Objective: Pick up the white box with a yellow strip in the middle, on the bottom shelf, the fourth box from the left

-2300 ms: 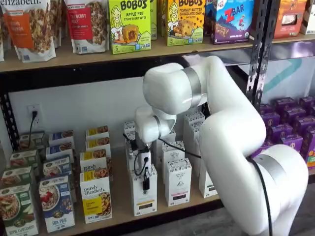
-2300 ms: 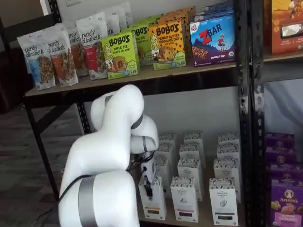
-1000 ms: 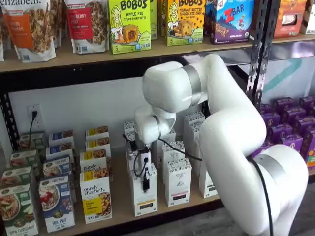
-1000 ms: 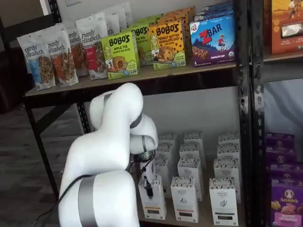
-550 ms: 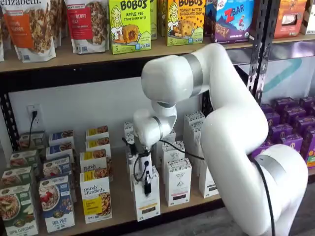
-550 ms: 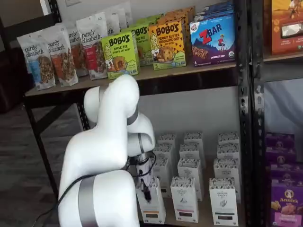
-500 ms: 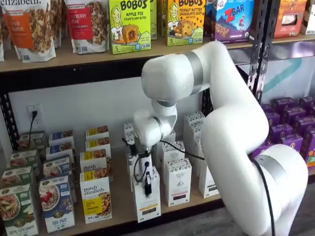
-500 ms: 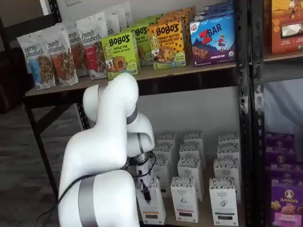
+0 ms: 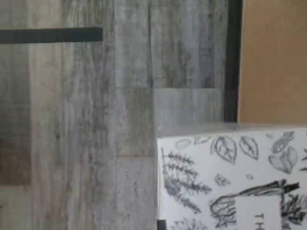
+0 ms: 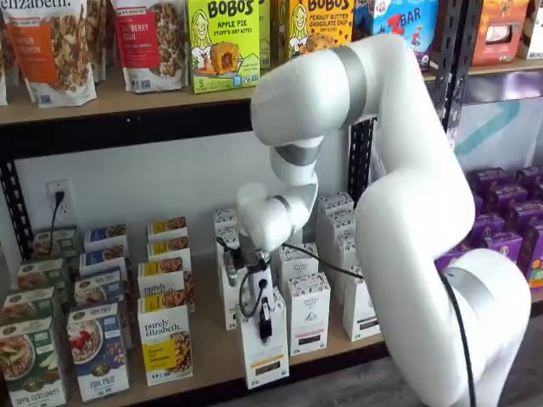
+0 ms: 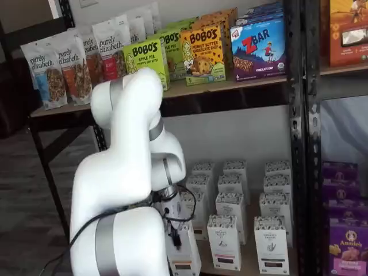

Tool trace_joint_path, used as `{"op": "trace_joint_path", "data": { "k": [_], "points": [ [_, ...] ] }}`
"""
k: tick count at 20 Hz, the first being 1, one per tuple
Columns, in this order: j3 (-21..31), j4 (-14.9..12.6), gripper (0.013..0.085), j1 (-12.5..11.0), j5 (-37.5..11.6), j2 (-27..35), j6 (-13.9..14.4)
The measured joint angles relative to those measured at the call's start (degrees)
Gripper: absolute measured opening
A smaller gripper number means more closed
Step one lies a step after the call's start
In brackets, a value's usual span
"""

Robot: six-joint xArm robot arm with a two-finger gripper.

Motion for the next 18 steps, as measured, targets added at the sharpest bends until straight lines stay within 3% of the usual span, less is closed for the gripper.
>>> {"op": "trace_joint_path", "data": {
  "k": [4,18],
  "points": [
    [3.6,1.1,0.0490,0.0,0.4,-3.8,-1.0],
    [13.5,1.0,0.0490,-0.8,1.7,-15.7,-1.9]
  ]
}}
